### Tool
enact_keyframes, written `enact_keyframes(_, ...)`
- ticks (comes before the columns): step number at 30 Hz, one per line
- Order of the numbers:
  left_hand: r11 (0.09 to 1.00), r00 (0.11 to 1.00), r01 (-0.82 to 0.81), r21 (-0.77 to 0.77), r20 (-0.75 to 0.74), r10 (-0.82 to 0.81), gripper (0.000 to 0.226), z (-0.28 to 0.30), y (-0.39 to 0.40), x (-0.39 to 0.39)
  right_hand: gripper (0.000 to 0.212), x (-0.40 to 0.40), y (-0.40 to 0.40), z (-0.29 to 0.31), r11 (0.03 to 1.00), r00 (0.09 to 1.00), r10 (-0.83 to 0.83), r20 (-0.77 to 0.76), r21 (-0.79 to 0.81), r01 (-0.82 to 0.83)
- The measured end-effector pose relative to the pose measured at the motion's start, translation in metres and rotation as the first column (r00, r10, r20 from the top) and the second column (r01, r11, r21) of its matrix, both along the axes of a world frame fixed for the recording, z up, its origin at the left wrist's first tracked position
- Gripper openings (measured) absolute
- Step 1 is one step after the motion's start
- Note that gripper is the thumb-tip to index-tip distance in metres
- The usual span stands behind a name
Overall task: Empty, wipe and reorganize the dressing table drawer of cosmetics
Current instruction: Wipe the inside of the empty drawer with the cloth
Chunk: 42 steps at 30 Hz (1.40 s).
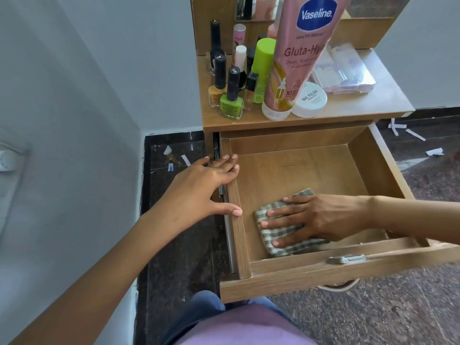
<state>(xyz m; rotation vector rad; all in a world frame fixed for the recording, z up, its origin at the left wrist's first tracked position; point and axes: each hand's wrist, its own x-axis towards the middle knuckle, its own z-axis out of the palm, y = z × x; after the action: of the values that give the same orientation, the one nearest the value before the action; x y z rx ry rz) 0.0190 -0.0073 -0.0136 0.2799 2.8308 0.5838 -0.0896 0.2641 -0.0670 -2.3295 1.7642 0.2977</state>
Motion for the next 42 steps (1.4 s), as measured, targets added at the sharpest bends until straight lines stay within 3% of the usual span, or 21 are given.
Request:
enact_keyframes(9, 1.0, 1.0, -0.011, 0.012, -0.004, 0.011, 0.092, 0.0, 0.0, 0.0, 0.052, -0.026, 0.01, 0.009, 0.999, 0.999, -0.032, -0.043, 0.013, 0.032)
enact_keyframes(21, 0.999, 1.0, -0.007, 0.033, -0.025, 0.008, 0.092, 0.0, 0.001, -0.001, 0.048, 0.0, -0.025, -0.005, 1.0, 0.996, 0.015, 0.083, 0.012, -0.016)
enact_keyframes(29, 1.0, 1.0, -0.001, 0.031, -0.031, 0.002, 0.092, 0.0, 0.0, 0.0, 0.049, -0.005, -0.002, 0.004, 0.991, 0.99, -0.13, 0.061, 0.021, 0.129)
enact_keyframes(37, 1.0, 0.998, 0.004, 0.02, -0.062, -0.003, 0.091, -0.002, 0.001, 0.001, 0.048, 0.028, -0.023, 0.001, 0.97, 0.959, -0.242, 0.145, 0.022, 0.241)
enact_keyframes(42, 1.0, 0.997, 0.016, -0.008, -0.071, -0.017, 0.092, -0.001, 0.001, 0.0, 0.05, 0.038, -0.005, -0.001, 0.849, 0.839, -0.518, 0.167, -0.014, 0.528)
